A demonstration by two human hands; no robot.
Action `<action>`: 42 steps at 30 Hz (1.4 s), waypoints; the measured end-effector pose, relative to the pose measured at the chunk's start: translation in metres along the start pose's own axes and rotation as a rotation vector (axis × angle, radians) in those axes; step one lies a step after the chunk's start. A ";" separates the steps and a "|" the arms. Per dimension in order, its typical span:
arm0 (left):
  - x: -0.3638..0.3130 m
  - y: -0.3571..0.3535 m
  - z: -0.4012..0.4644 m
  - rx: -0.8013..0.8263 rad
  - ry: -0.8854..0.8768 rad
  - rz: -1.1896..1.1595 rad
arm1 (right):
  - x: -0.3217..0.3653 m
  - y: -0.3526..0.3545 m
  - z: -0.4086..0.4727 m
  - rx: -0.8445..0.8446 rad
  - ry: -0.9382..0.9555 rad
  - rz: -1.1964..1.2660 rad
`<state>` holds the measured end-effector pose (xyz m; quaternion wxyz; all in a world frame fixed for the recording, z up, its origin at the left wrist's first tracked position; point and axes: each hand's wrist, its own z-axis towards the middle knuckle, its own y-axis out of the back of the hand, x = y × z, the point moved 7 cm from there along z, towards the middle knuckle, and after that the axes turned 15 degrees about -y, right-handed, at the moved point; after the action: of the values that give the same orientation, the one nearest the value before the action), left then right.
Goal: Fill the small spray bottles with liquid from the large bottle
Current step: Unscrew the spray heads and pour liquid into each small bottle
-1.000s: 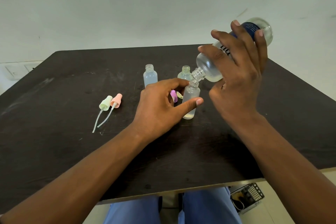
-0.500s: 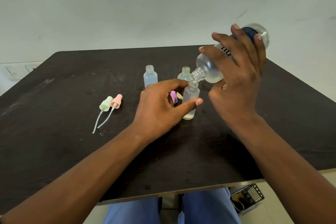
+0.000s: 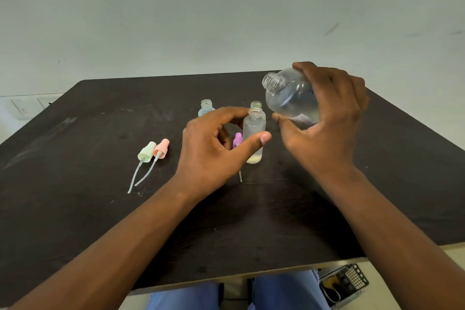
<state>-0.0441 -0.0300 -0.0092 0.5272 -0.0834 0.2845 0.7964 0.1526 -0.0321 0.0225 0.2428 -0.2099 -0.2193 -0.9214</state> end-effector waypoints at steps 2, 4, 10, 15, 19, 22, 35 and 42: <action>-0.001 0.005 0.002 -0.026 -0.019 0.005 | -0.002 -0.002 0.001 0.044 -0.002 0.034; -0.001 0.010 0.003 -0.056 -0.034 0.017 | -0.001 -0.002 -0.001 0.068 -0.009 0.093; 0.003 0.029 0.003 -0.176 -0.059 0.052 | 0.000 -0.006 -0.004 0.157 -0.061 0.212; 0.010 0.054 0.003 -0.323 -0.039 0.073 | -0.005 -0.012 -0.003 0.211 -0.129 0.313; 0.028 0.082 0.002 -0.418 0.033 0.154 | -0.008 -0.014 -0.003 0.233 -0.176 0.358; 0.043 0.097 0.000 -0.482 0.126 0.202 | -0.009 -0.015 -0.002 0.236 -0.181 0.352; 0.067 0.102 -0.002 -0.360 0.377 0.455 | -0.010 -0.014 -0.001 0.242 -0.186 0.328; 0.071 0.103 -0.004 -0.283 0.480 0.581 | -0.008 -0.014 -0.001 0.231 -0.179 0.302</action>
<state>-0.1663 -0.0045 -0.0055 0.1818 -0.2551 0.2988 0.9014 0.1514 -0.0191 0.0131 0.3803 -0.2924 -0.3102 -0.8208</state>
